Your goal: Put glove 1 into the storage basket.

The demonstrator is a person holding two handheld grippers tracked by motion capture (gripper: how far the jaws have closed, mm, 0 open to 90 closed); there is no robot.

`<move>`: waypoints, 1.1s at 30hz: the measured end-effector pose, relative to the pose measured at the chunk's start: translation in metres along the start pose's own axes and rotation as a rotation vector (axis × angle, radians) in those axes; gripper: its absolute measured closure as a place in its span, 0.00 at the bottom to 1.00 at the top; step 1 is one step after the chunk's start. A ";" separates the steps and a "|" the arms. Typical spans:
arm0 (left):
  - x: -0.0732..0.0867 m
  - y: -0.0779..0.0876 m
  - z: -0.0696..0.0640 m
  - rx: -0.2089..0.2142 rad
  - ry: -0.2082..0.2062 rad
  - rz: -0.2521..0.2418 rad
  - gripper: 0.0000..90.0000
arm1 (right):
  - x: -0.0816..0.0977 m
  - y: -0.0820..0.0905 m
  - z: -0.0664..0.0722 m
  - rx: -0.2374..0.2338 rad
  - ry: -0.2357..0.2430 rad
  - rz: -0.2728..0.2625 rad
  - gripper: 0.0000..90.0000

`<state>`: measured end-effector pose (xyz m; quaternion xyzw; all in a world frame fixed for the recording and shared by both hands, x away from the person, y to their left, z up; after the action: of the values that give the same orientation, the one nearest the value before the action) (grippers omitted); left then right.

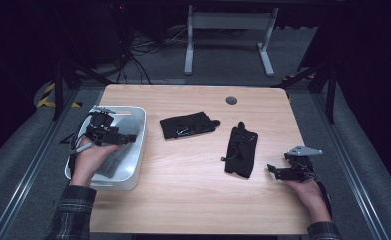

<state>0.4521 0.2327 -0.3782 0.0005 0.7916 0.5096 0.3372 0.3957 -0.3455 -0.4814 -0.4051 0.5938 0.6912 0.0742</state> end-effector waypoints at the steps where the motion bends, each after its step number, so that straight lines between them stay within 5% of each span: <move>1: -0.002 -0.002 -0.009 0.006 -0.020 -0.002 0.16 | 0.000 0.000 0.000 0.000 -0.001 0.001 0.14; 11: -0.012 -0.016 -0.066 0.062 -0.146 -0.036 0.17 | 0.000 0.001 0.001 -0.001 0.003 -0.002 0.17; 12: -0.013 -0.022 -0.079 0.064 -0.173 -0.033 0.17 | 0.000 0.001 0.001 -0.004 0.005 -0.004 0.17; 19: -0.009 -0.046 -0.111 0.086 -0.245 -0.015 0.17 | 0.000 0.001 0.000 -0.007 0.009 -0.003 0.17; 33: 0.018 -0.105 -0.139 0.071 -0.326 0.042 0.17 | -0.005 0.003 0.004 -0.024 0.044 0.005 0.28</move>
<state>0.3999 0.0764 -0.4368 0.1114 0.7436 0.4816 0.4502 0.3949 -0.3406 -0.4761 -0.4195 0.5881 0.6894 0.0547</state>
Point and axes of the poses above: each handheld gripper's, and its own axes: y roughly backward along the jaws, x roughly out of its underside, z roughly to its left, the point moved 2 cm from there along -y, roughly forward along the jaws, and after that the axes turned 7 degrees about z, right-handed, at the moved point
